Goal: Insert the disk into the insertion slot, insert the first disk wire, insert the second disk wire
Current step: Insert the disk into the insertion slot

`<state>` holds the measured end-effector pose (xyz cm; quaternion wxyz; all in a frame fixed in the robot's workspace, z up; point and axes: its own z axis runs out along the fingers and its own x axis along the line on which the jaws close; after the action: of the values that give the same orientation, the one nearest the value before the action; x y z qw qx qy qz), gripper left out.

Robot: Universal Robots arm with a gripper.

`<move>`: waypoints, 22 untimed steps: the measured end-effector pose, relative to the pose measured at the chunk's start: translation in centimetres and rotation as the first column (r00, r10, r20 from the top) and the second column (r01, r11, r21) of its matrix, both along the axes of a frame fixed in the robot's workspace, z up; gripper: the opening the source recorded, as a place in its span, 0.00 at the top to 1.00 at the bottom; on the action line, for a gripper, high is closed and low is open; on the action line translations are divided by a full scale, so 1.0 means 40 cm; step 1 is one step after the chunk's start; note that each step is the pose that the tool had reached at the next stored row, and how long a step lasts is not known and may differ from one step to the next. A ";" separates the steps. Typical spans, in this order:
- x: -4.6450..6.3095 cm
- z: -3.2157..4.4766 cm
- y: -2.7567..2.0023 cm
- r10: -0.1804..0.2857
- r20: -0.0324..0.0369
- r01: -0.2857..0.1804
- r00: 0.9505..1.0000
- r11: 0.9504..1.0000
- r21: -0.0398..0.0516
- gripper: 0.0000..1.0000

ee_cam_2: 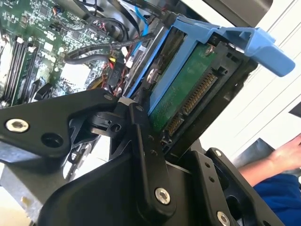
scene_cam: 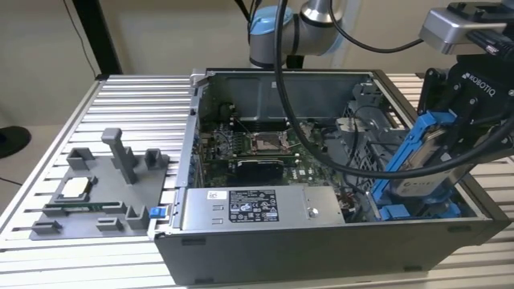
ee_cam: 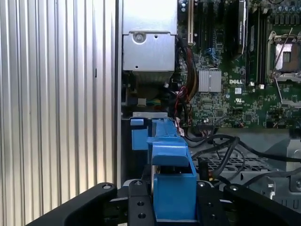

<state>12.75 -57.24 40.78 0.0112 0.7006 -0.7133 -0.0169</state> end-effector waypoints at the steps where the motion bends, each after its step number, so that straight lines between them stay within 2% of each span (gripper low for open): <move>1: 0.000 -0.002 0.001 0.000 0.000 0.000 1.000 1.000 0.000 1.00; 22: 0.001 -0.094 0.003 0.000 0.000 0.000 1.000 1.000 0.000 1.00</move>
<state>12.80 -57.11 37.01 0.0111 0.7006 -0.7133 -0.0170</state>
